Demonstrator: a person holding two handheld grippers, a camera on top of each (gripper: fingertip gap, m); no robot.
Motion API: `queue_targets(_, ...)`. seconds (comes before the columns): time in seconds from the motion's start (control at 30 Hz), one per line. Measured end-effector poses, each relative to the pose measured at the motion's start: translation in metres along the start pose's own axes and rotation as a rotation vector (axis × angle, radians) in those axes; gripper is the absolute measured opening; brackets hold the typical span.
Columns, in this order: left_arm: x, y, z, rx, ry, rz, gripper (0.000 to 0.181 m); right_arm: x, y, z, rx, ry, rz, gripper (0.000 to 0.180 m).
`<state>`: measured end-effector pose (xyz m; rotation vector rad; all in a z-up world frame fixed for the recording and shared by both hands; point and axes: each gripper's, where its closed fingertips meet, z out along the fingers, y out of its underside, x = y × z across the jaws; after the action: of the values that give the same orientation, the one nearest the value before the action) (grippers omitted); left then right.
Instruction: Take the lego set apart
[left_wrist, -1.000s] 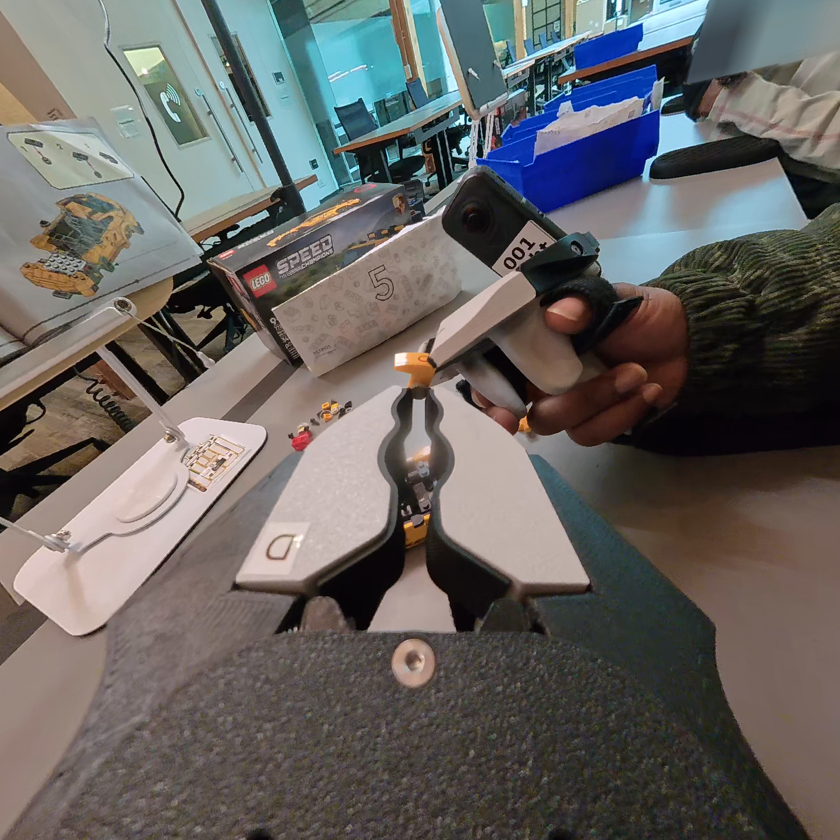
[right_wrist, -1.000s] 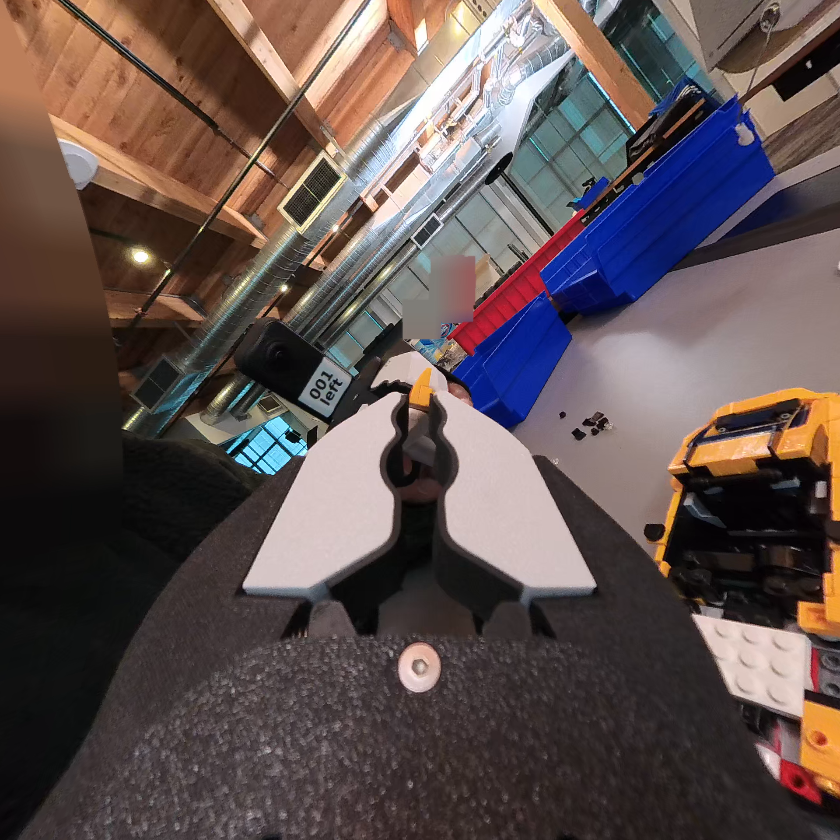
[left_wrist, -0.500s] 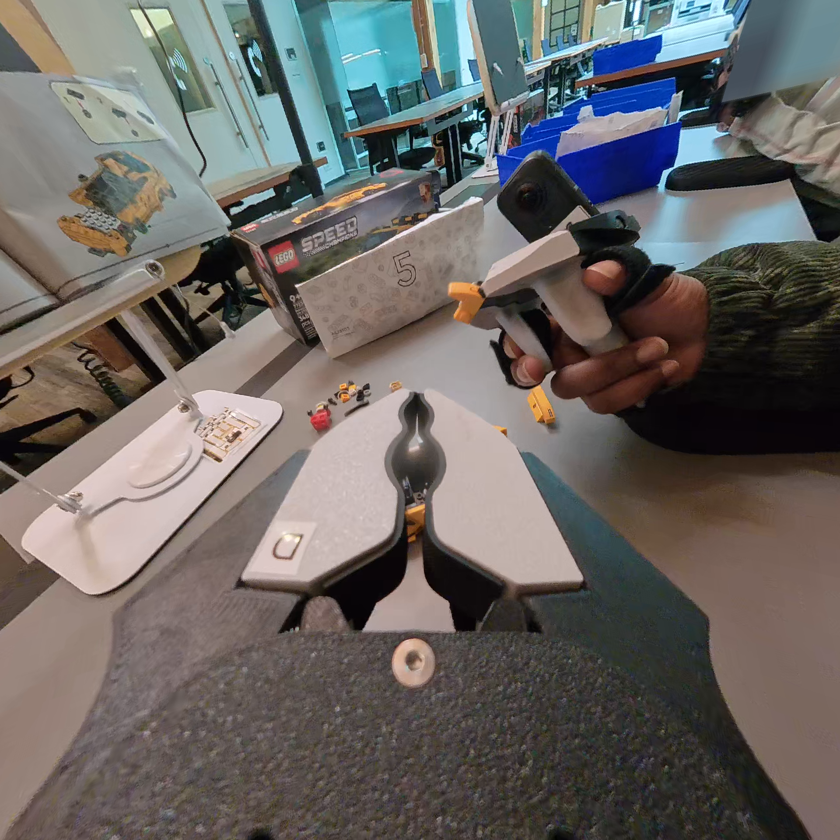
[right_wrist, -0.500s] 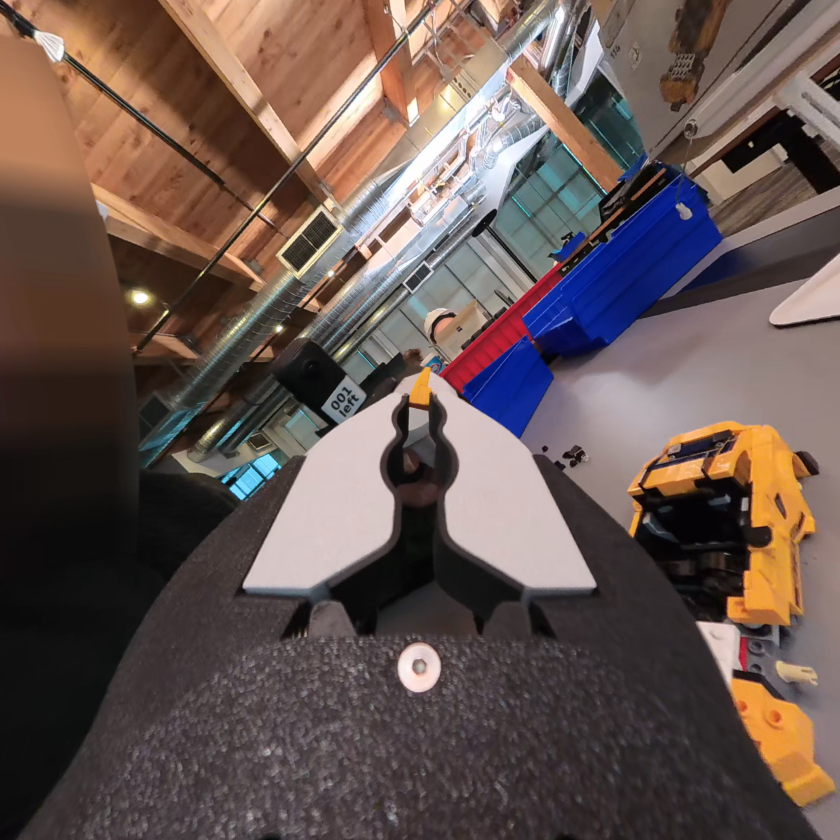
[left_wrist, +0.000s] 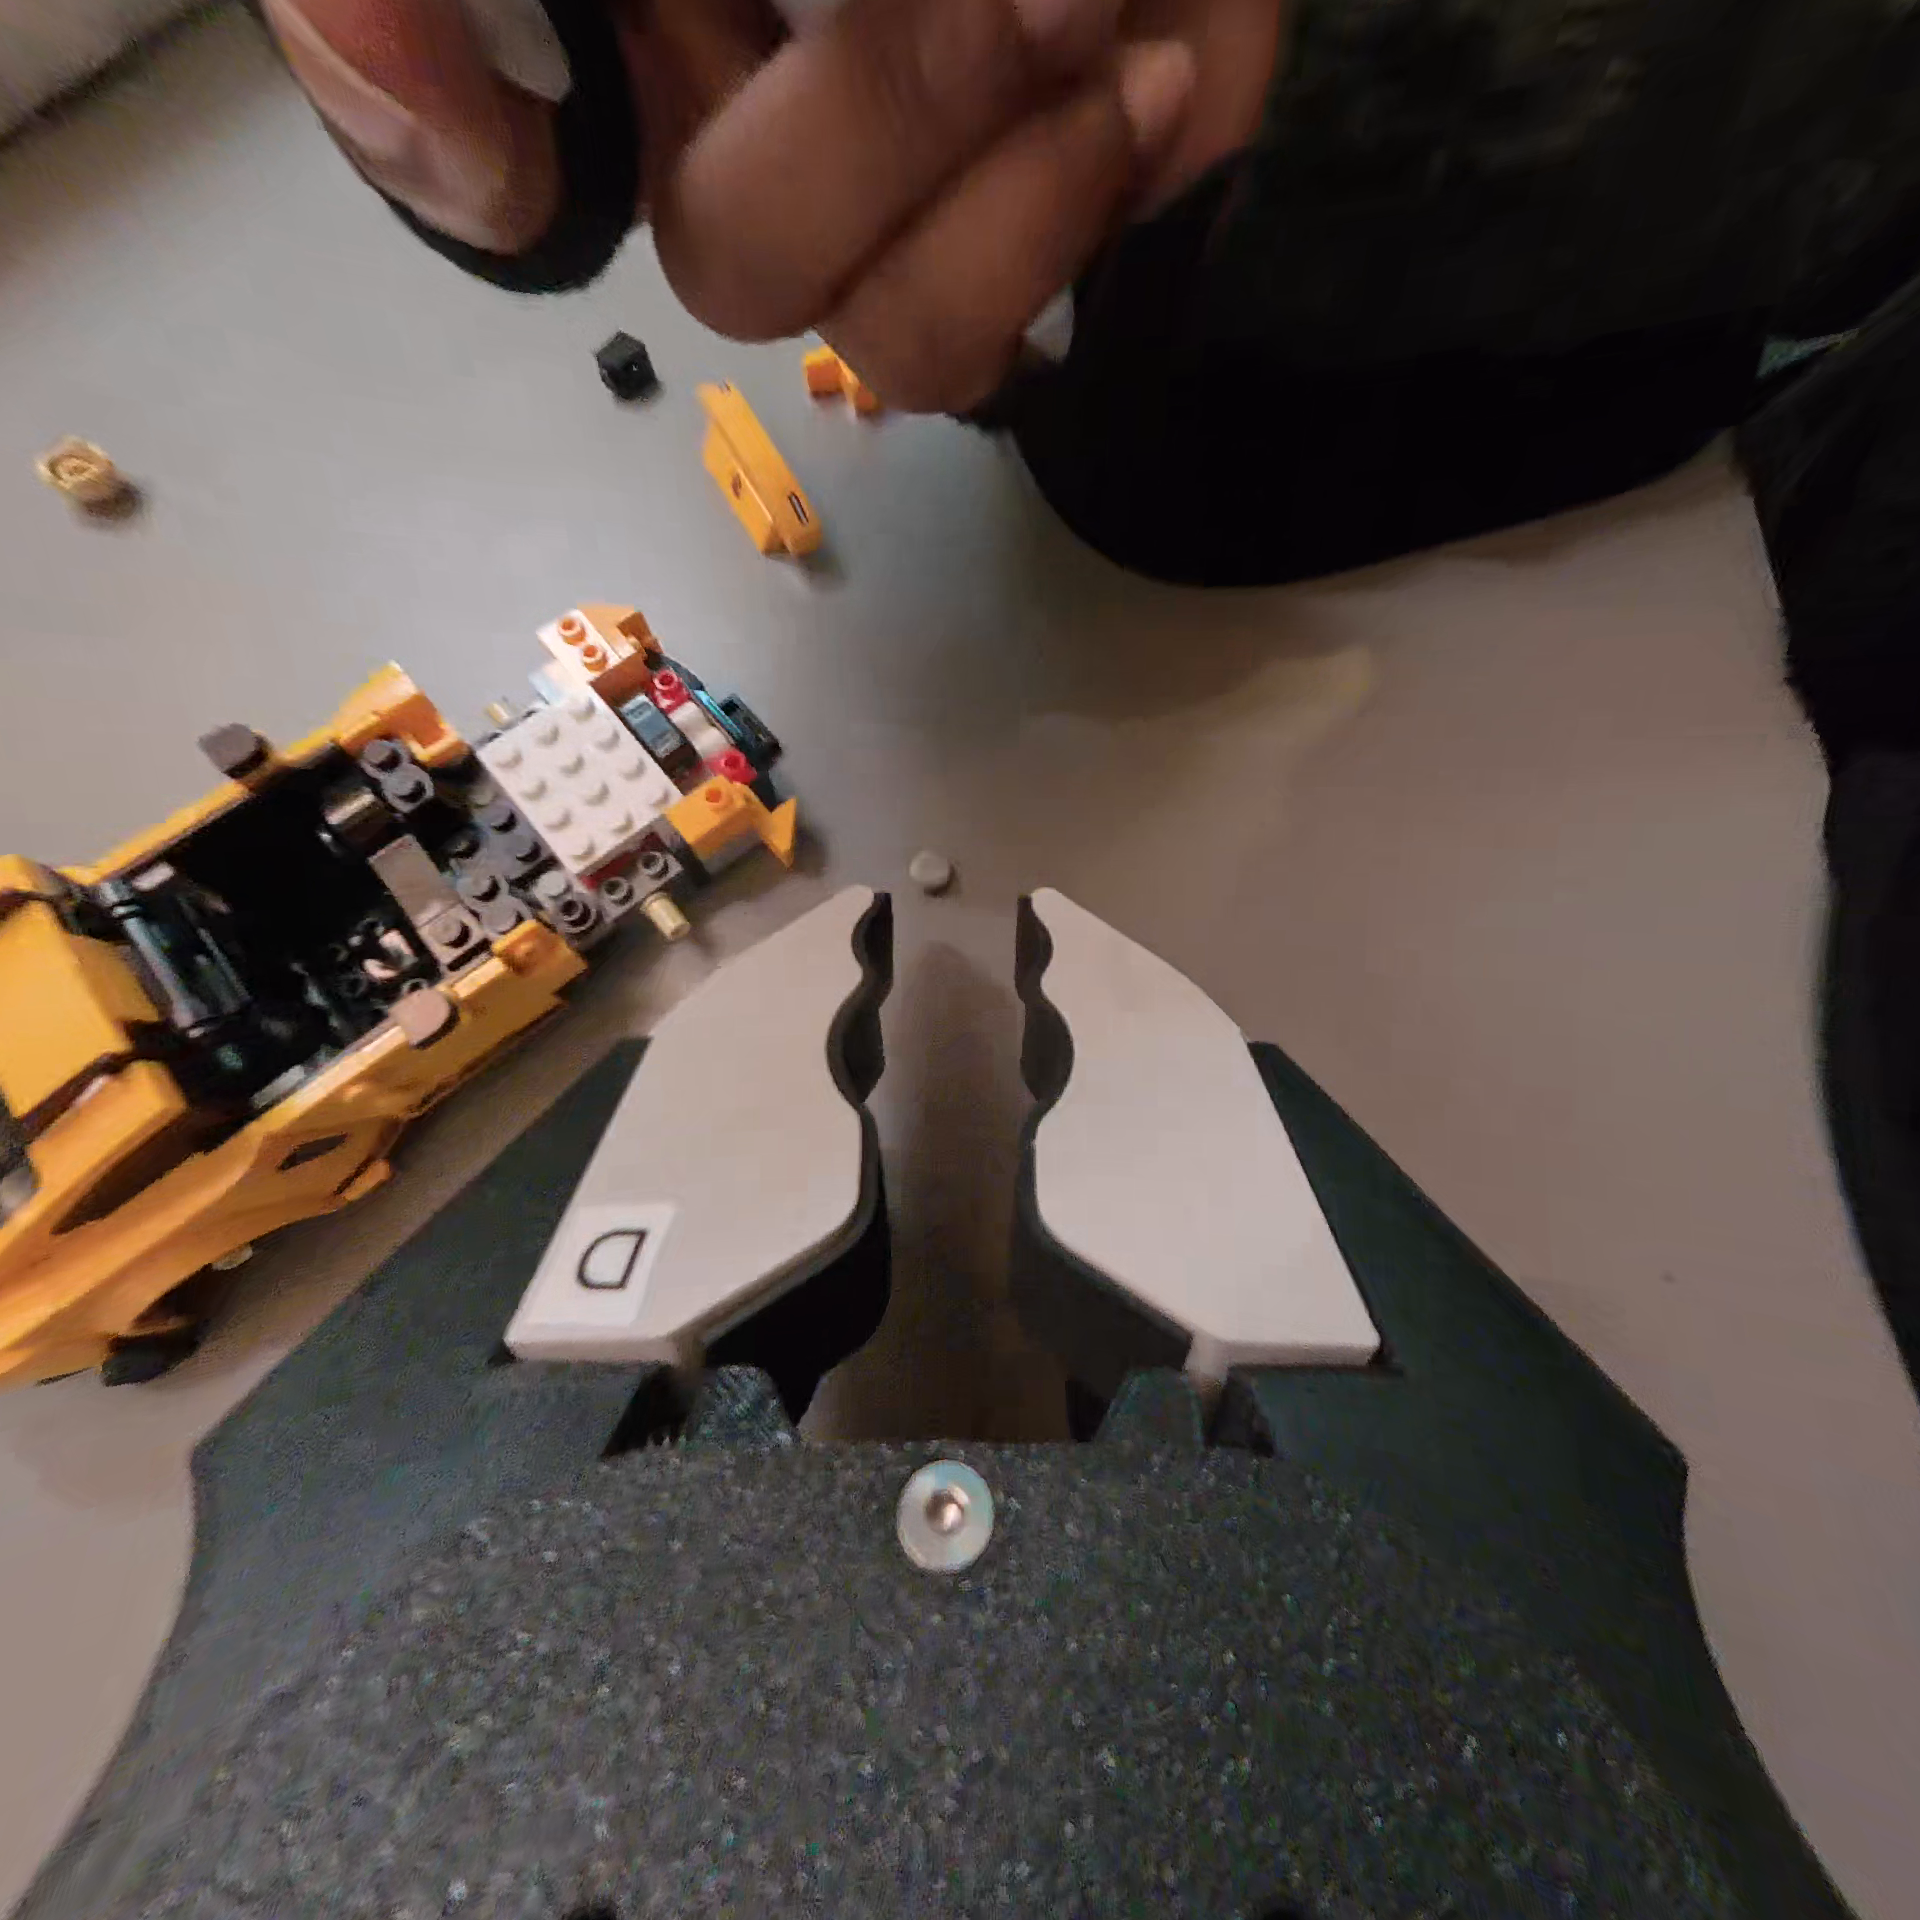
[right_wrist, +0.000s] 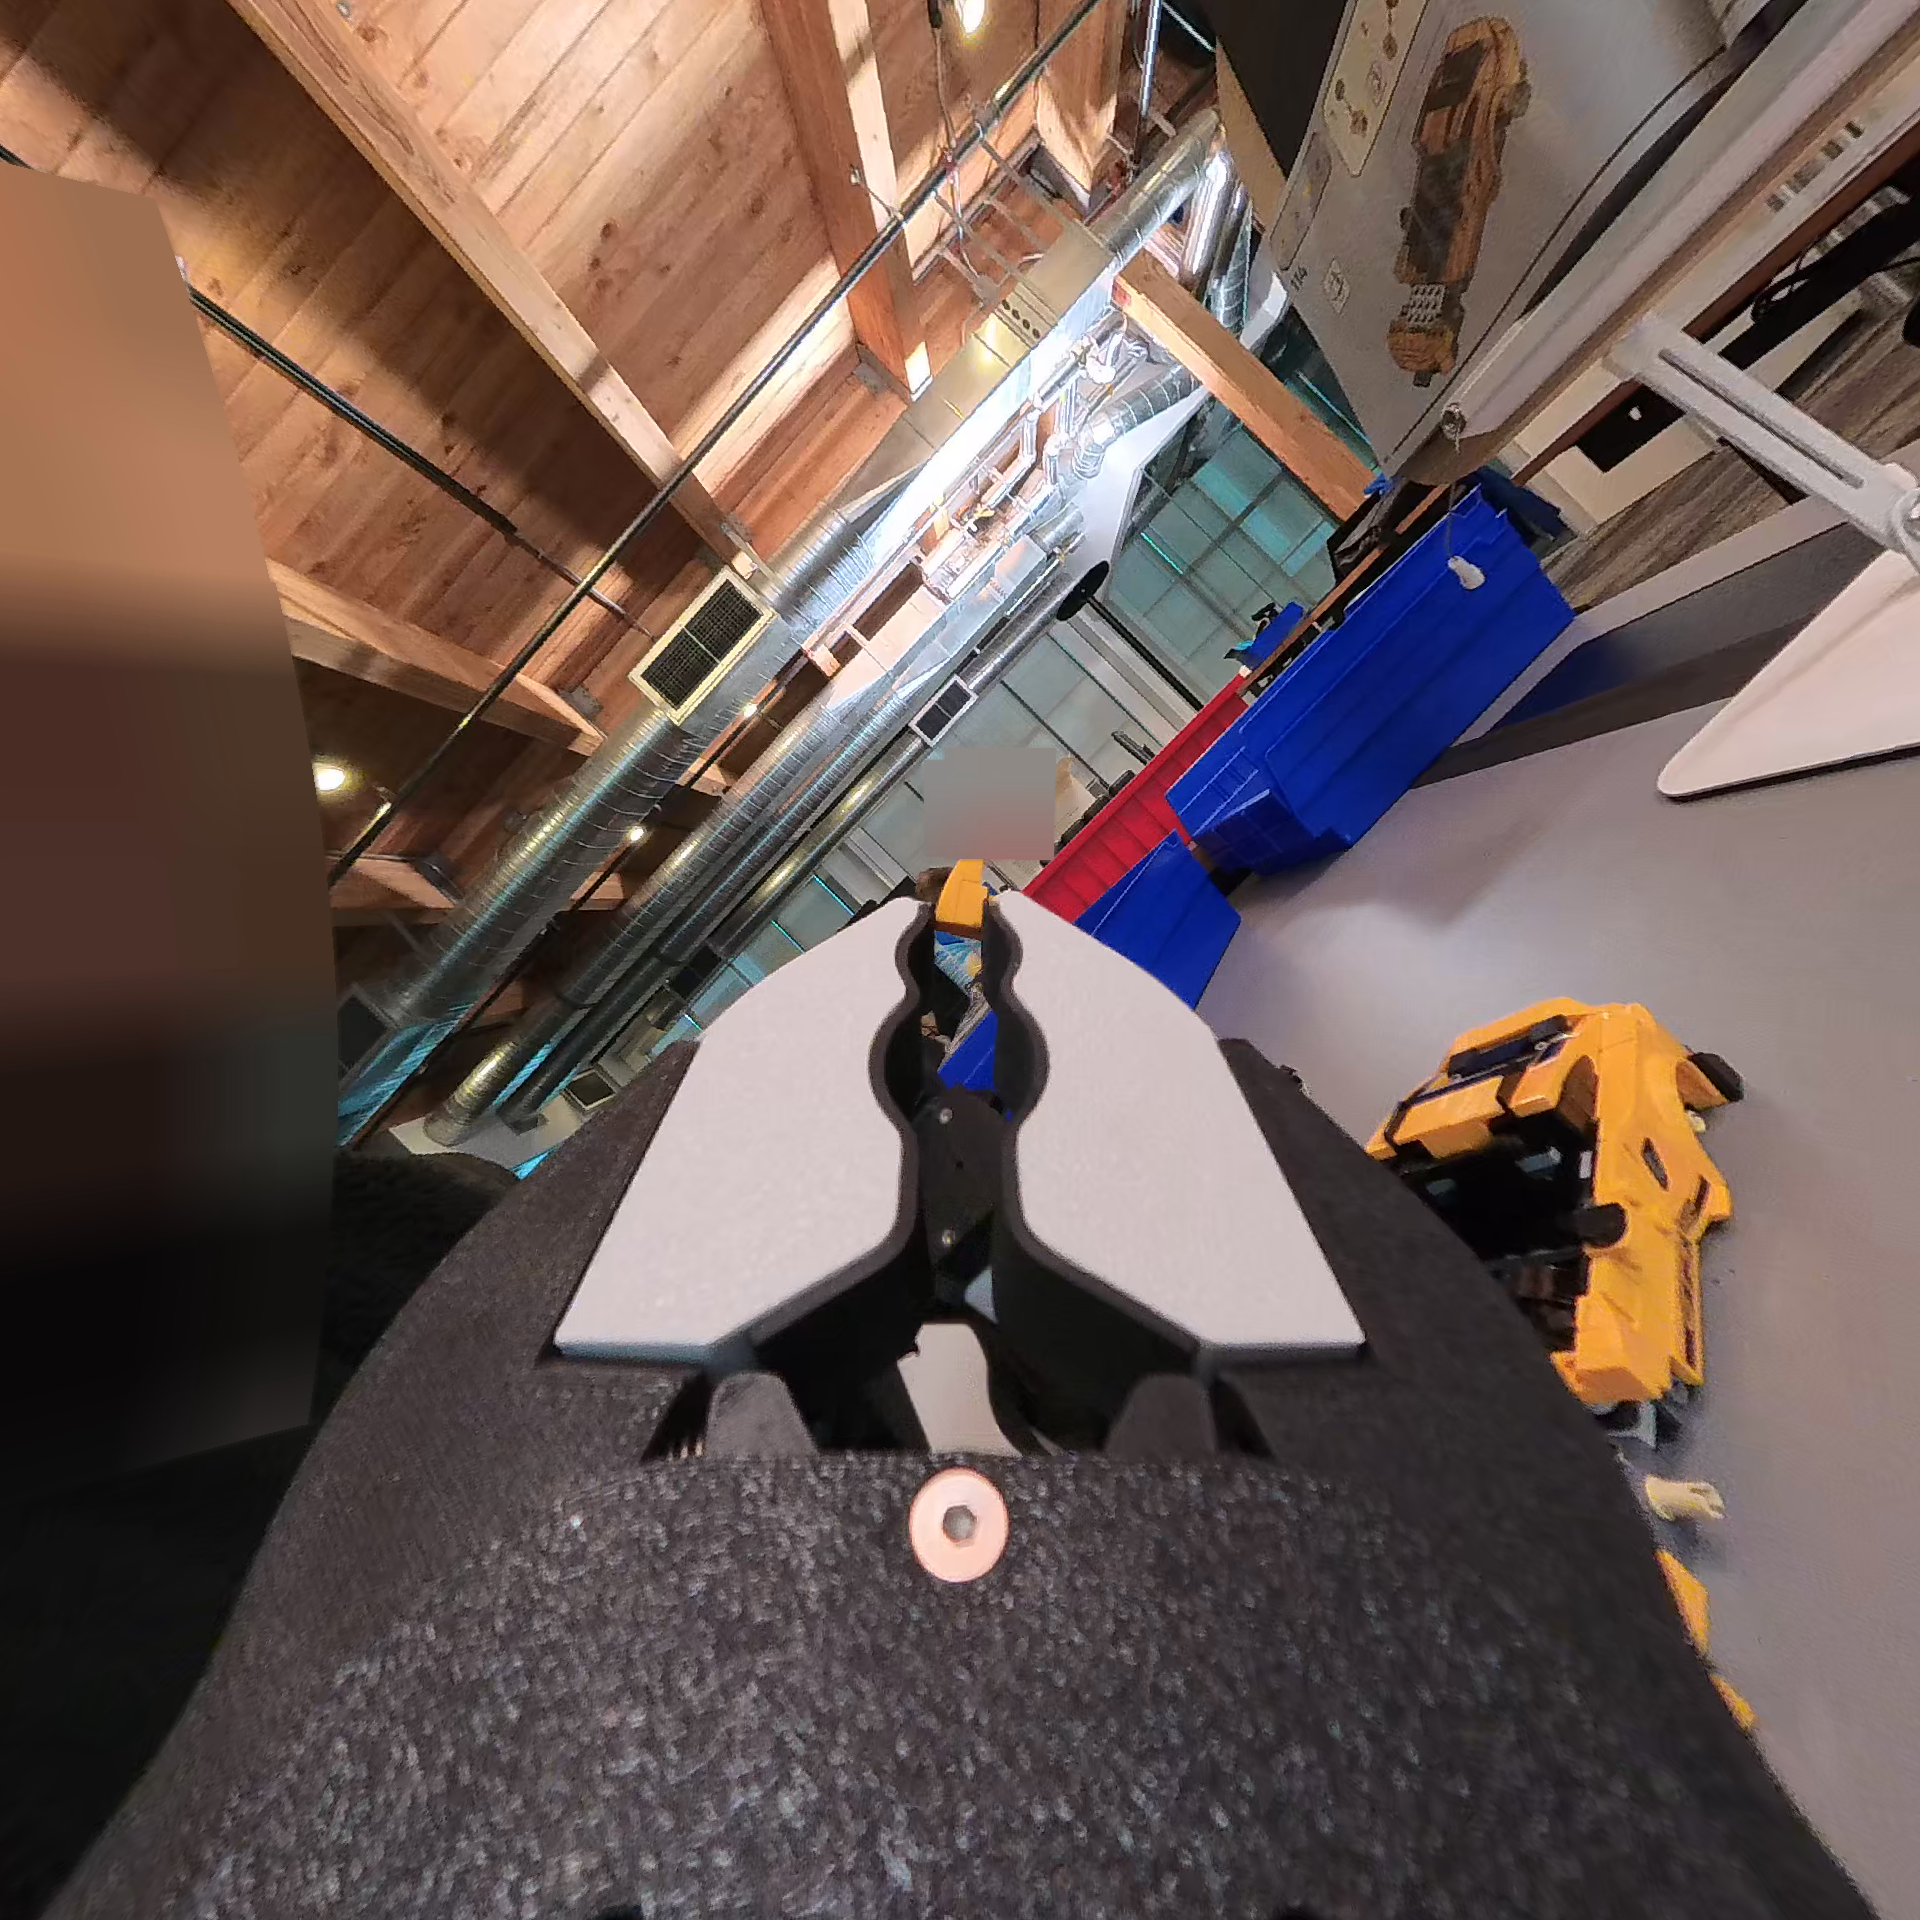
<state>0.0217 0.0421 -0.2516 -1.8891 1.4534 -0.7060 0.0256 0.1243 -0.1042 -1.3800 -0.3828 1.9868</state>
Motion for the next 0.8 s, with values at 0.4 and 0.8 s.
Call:
queue_targets(0.4,-0.005,0.007,0.018,-0.093,-0.040,-0.031,0.014,-0.003,-0.001,0.000,0.001,-0.011,0.003,0.008)
queue_targets(0.8,0.004,0.013,0.012,-0.112,0.004,-0.003,0.012,-0.003,0.000,0.000,-0.005,-0.017,0.011,0.009)
